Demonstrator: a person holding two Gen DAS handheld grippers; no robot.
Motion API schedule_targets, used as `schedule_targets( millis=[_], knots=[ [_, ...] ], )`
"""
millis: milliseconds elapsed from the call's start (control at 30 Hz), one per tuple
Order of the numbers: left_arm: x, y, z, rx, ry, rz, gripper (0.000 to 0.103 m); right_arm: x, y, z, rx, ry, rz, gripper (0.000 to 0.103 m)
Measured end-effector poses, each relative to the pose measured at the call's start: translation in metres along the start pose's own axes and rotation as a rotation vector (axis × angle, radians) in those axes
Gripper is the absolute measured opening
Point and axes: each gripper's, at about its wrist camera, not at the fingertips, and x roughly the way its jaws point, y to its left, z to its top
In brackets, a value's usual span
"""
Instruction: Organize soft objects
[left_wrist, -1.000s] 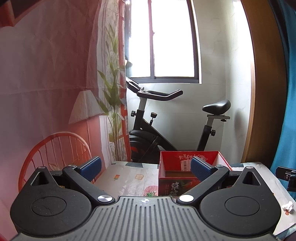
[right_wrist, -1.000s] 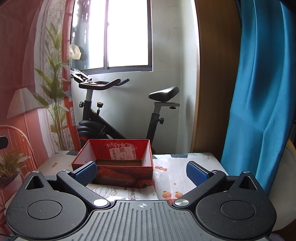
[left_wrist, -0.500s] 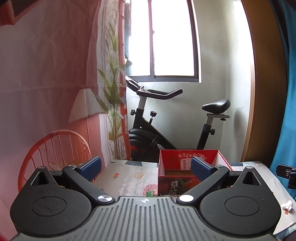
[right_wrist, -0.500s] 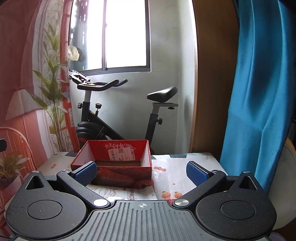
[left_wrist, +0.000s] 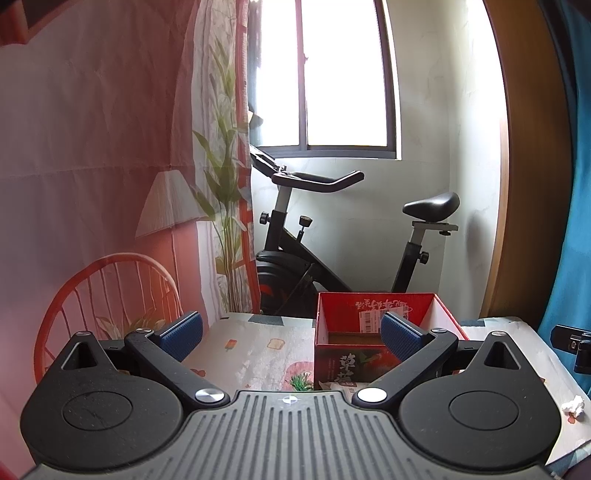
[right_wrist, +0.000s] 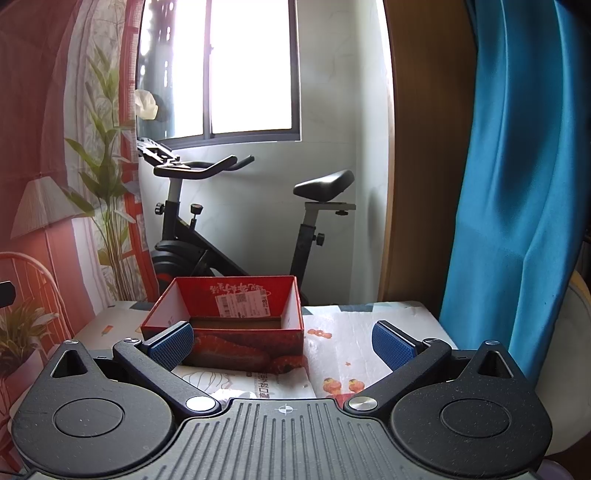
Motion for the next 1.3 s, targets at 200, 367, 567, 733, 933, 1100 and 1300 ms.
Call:
schedule_targets(
  millis=[200, 367, 567, 733, 933, 1100, 1300],
  knots=[
    [0.001, 0.0, 0.0, 0.0, 0.001, 0.001, 0.103, 0.0, 0.0, 0.0, 0.0, 0.0, -0.001, 0.103],
    [0.002, 0.0, -0.001, 0.0, 0.002, 0.0, 0.103, 0.0, 0.0, 0.0, 0.0, 0.0, 0.0, 0.103],
    [0.002, 0.0, -0.002, 0.0, 0.004, 0.001, 0.103, 0.0, 0.001, -0.001, 0.0, 0.001, 0.0, 0.103],
    [0.003, 0.0, -0.003, -0.001, 0.005, 0.001, 0.103, 0.0, 0.001, 0.0, 0.001, 0.001, 0.0, 0.103],
    [0.005, 0.0, -0.004, 0.002, 0.014, 0.001, 0.103, 0.002, 0.003, -0.004, 0.007, 0.008, 0.007, 0.103],
    [0.01, 0.001, -0.006, -0.002, 0.033, -0.002, 0.103, 0.004, 0.004, -0.007, 0.024, 0.005, 0.013, 0.103],
    [0.029, 0.005, -0.011, -0.016, 0.081, 0.003, 0.103, 0.012, 0.001, -0.013, 0.056, -0.007, 0.056, 0.103]
  ],
)
